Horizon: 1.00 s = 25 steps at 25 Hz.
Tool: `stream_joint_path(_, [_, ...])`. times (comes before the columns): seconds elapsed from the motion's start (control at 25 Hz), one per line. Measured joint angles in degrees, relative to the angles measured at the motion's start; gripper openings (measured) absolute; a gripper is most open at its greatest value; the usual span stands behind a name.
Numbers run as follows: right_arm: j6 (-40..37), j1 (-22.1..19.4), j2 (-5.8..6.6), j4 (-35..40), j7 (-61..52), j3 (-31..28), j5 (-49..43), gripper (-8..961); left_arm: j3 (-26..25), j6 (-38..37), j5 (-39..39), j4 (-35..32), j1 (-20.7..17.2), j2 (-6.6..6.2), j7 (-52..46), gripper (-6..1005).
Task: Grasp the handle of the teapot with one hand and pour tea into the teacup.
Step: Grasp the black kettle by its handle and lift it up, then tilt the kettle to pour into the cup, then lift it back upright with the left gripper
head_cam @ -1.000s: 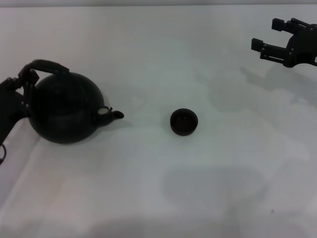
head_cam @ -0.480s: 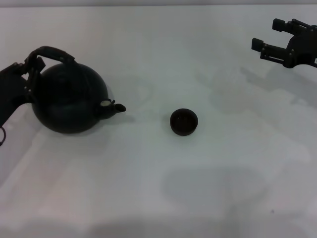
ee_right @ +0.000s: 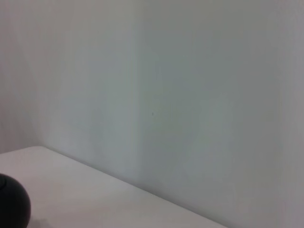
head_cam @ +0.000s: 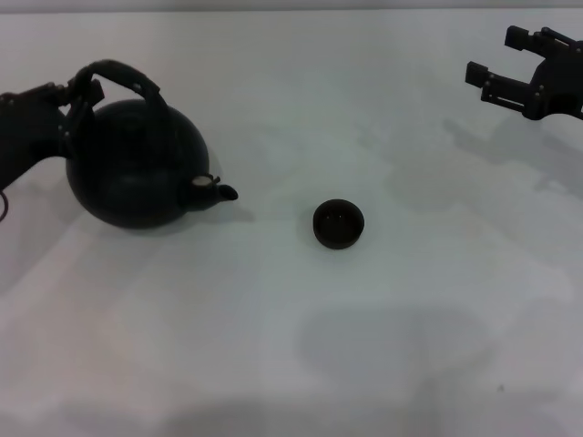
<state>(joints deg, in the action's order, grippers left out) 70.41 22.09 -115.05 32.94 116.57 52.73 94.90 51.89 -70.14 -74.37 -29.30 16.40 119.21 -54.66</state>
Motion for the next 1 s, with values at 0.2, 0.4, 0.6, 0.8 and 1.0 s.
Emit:
stream_joint_path(0.2, [0.05,0.04,0.0,-0.34,0.91,0.0,0.66,843,2.99,0.93,-0.97,-5.66,-0.09,-0.12,-3.8,120])
stream_joint_path(0.4, [0.16,0.0,0.0,-0.85,1.72,0.0,1.07,842,4.26,1.28,-0.97,-8.72,-0.5,-0.06,-3.75,120])
stream_joint_path(0.6, [0.29,-0.03,0.0,-1.17,2.33,0.0,1.26,842,6.43,1.97,-0.91,-12.09,-0.39,-0.18,-5.55,120])
stream_joint_path(0.8, [0.27,-0.07,0.0,-1.44,3.16,0.0,1.4,843,10.62,5.55,-1.09,-16.28,-0.68,-0.25,-7.29,120])
stream_joint_path(1.0, [0.27,-0.02,0.0,-1.9,4.05,0.0,1.98,844,11.7,6.22,-1.2,-17.08,-0.27,-0.15,-7.32,120])
